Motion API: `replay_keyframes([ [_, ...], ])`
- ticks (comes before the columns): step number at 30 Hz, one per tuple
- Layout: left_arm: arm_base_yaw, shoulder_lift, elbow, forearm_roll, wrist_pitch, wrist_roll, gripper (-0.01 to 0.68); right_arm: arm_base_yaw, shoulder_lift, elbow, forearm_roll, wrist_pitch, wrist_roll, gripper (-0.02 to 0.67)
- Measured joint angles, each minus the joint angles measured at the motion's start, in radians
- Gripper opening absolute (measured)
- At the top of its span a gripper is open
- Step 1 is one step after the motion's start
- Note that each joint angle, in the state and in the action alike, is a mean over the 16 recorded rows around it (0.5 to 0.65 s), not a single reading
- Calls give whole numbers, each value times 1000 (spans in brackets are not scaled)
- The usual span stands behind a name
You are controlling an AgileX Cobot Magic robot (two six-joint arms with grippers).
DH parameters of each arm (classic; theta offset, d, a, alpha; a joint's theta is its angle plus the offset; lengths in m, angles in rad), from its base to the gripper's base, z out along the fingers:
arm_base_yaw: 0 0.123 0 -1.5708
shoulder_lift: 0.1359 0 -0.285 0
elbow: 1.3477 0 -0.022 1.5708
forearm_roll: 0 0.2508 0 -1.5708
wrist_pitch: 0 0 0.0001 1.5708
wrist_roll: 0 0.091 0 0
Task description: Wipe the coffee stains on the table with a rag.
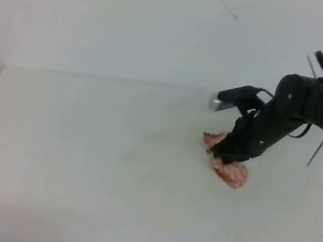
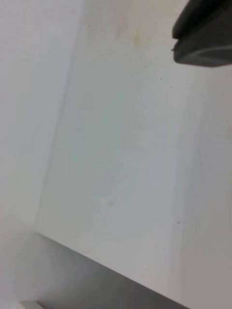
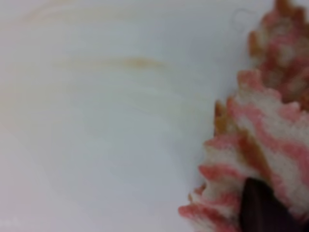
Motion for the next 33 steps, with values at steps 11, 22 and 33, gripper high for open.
replay_keyframes([
  [11,0,-10,0,0,0,0,-3,-110,-279,271,-9,-153,15,1],
  [22,0,-14,0,0,0,0,-3,-219,-379,442,44,-203,-28,12],
  [33,0,-14,0,0,0,0,-3,-202,-381,476,185,-219,-205,249],
])
